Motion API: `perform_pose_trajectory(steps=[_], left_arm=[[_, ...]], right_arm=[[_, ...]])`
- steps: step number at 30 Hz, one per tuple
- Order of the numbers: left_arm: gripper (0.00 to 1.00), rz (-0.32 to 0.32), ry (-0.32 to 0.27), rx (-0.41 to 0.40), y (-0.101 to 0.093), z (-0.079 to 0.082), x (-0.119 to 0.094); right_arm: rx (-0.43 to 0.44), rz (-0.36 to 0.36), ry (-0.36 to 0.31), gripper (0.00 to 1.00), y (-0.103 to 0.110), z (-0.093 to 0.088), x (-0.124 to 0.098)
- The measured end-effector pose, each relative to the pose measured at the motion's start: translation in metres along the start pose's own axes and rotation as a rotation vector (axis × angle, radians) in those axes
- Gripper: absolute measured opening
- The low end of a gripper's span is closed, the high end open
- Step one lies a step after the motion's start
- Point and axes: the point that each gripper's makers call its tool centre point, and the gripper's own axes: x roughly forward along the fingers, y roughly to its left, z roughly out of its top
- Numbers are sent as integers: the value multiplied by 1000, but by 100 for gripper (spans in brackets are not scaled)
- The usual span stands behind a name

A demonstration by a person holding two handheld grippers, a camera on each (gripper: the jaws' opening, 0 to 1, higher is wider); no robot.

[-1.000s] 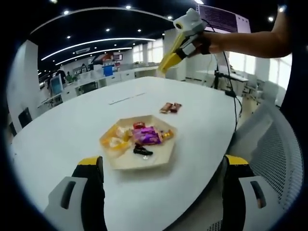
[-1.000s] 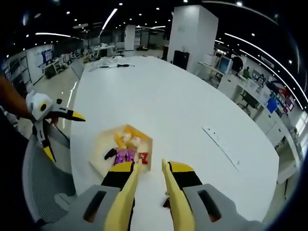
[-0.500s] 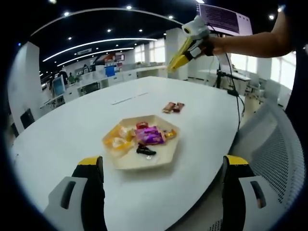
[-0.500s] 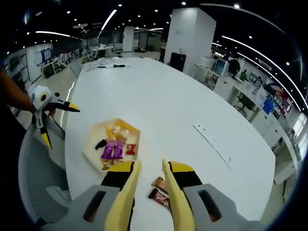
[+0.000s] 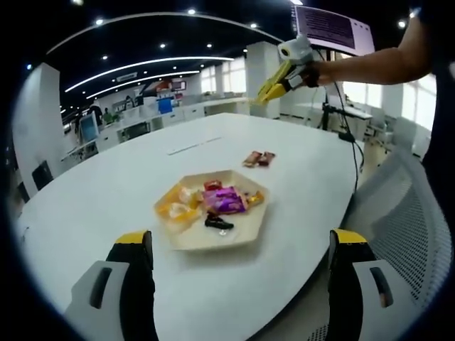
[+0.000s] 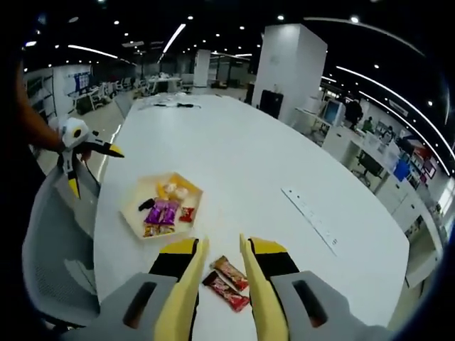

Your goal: Place the target food into the container with the food tongs after gripping and lifting it, then release it inside without dropping or visibly crushing the food.

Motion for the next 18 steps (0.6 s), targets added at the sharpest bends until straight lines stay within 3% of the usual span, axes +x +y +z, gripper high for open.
perform_pose_trajectory(steps=[13,18], left_arm=[[99,-16,27,4,-4,-4,2],[99,-8,24,1,-3,-4,1]], right_arm=[[-37,38,31,26,-14,-30,-3],[-64,86,52,26,-14,-41,4]])
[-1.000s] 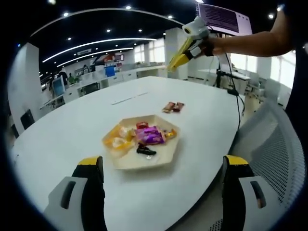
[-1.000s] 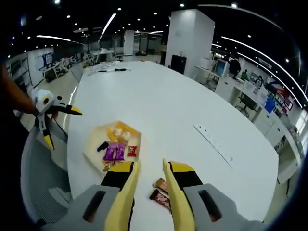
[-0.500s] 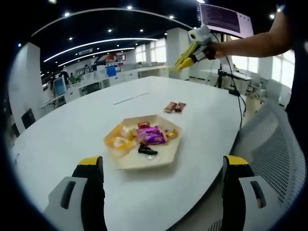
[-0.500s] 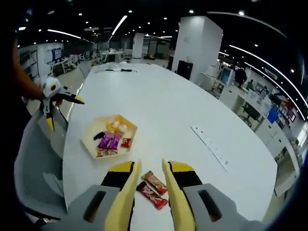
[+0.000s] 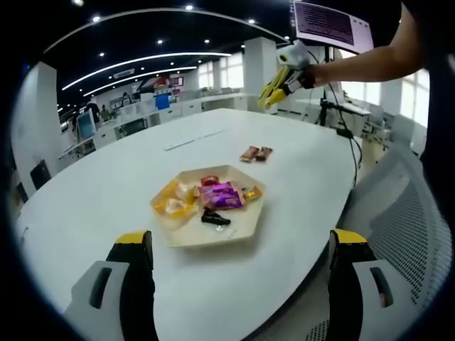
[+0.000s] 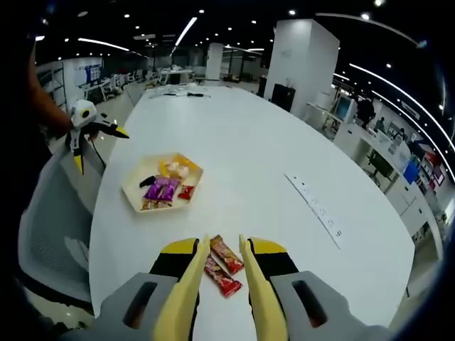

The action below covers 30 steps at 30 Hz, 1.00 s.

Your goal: Place the target food into the container with the food tongs after gripping and lifting it, then release it inside without dropping or visibly crushing the food.

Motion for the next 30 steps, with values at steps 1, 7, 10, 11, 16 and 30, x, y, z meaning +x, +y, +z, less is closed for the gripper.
perform_pose_trajectory(steps=[1,7,10,11,16,30], left_arm=[[99,6,-3,-2,1,1,0],[99,10,-18,-18,2,4,-1],[99,3,-19,-16,1,3,-1],[99,1,-20,-16,0,4,-1],[99,-1,-24,-18,0,5,-1],[99,-30,-8,-5,-6,3,0]], right_arm=[[-1,-3,2,26,-2,-2,2],[-34,26,20,26,-2,-11,10],[-28,34,38,26,-5,-24,17],[-26,38,47,25,-5,-28,19],[-35,51,71,25,-4,-41,28],[-76,108,171,25,4,-85,58]])
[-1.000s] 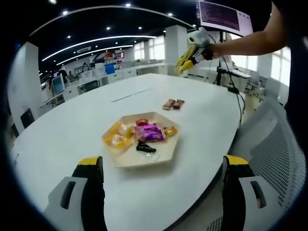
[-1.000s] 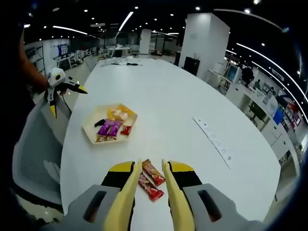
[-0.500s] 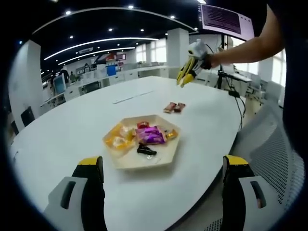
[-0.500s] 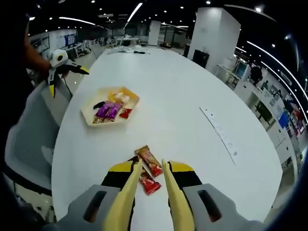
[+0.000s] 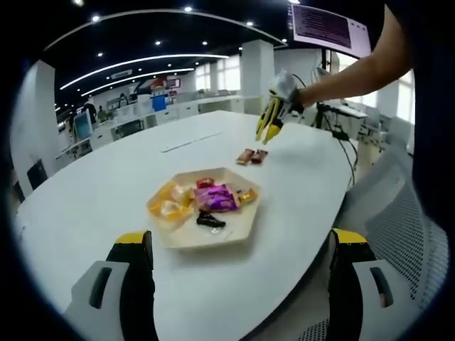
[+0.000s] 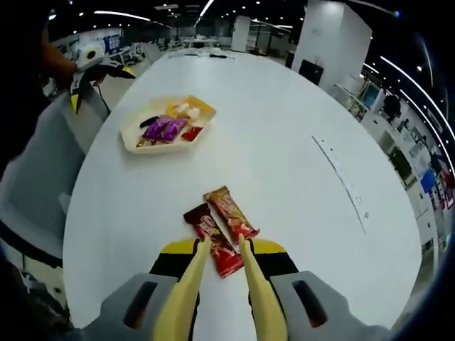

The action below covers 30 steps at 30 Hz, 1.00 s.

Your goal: Place the target food into the container with the food tongs after gripping and lifting it, then release it inside without dropping or visibly crushing the food.

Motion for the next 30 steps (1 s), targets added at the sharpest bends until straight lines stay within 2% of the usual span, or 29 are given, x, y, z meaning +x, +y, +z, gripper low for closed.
perform_pose_trajectory(steps=[7,10,13,15,21,26,30], left_arm=[[99,7,-1,-6,2,0,0],[99,10,1,-7,2,0,0],[99,20,-1,-10,5,0,0],[99,21,-1,-11,5,0,0],[99,13,4,-6,3,-1,0],[99,16,5,-6,4,-1,0],[99,15,4,-5,4,-1,0]], right_arm=[[-21,29,38,26,6,-8,17],[-20,33,39,26,6,-6,20],[-45,54,74,26,7,-12,25],[-33,52,58,27,2,-9,24],[-85,79,108,27,7,-13,25],[-60,97,109,26,11,-12,25],[-36,138,116,26,24,-10,23]])
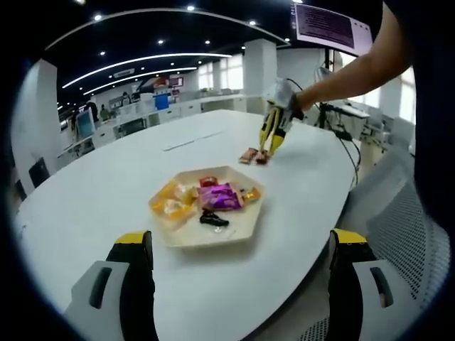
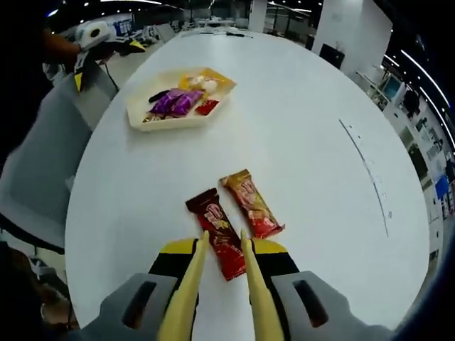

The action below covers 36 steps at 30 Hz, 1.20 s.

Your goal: Place the target food into the container with the food tongs after gripping and lifting it, then release it inside without dropping or visibly crushing the food.

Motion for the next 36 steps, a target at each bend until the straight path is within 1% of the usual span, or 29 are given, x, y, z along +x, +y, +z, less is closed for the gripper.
perform_pose_trajectory(steps=[5,7,8,11,14,15,16,18,19,20,21,22,24,25,26,29,35,36], left_arm=[[99,-1,-2,1,0,0,0],[99,-1,-1,3,0,0,0],[99,-2,-3,3,-1,1,0],[99,1,-4,3,0,1,0],[99,4,-6,3,0,1,0],[99,4,-7,4,0,1,0],[99,3,-8,4,0,2,0],[99,1,-5,5,-1,2,0],[99,0,-7,5,-1,2,0],[99,1,-6,6,-1,2,0],[99,1,-6,6,-1,1,0],[99,1,-7,5,-1,1,0],[99,1,-7,6,0,1,0],[99,2,-6,7,0,1,0],[99,1,-8,6,0,1,0],[99,1,-10,6,0,2,0],[99,3,-11,8,0,2,-1],[99,12,-16,25,2,3,-1]], right_arm=[[-34,20,21,27,7,0,0],[-74,9,48,27,6,-4,1],[-72,18,66,27,8,-7,2],[-56,34,59,27,15,-2,3],[-73,21,81,27,16,-3,6],[-56,16,84,28,15,-3,7],[-48,15,73,28,15,-1,8],[-29,-10,51,28,10,0,12],[-18,1,44,27,10,-1,16],[14,3,1,27,11,6,16],[35,-7,24,25,9,4,16],[29,-15,33,24,9,2,16],[17,-17,34,22,9,5,16],[33,-26,44,21,9,3,16],[80,-37,52,21,8,2,15],[75,-47,53,21,8,2,15],[121,-62,43,21,9,3,15],[135,-64,42,21,9,2,15]])
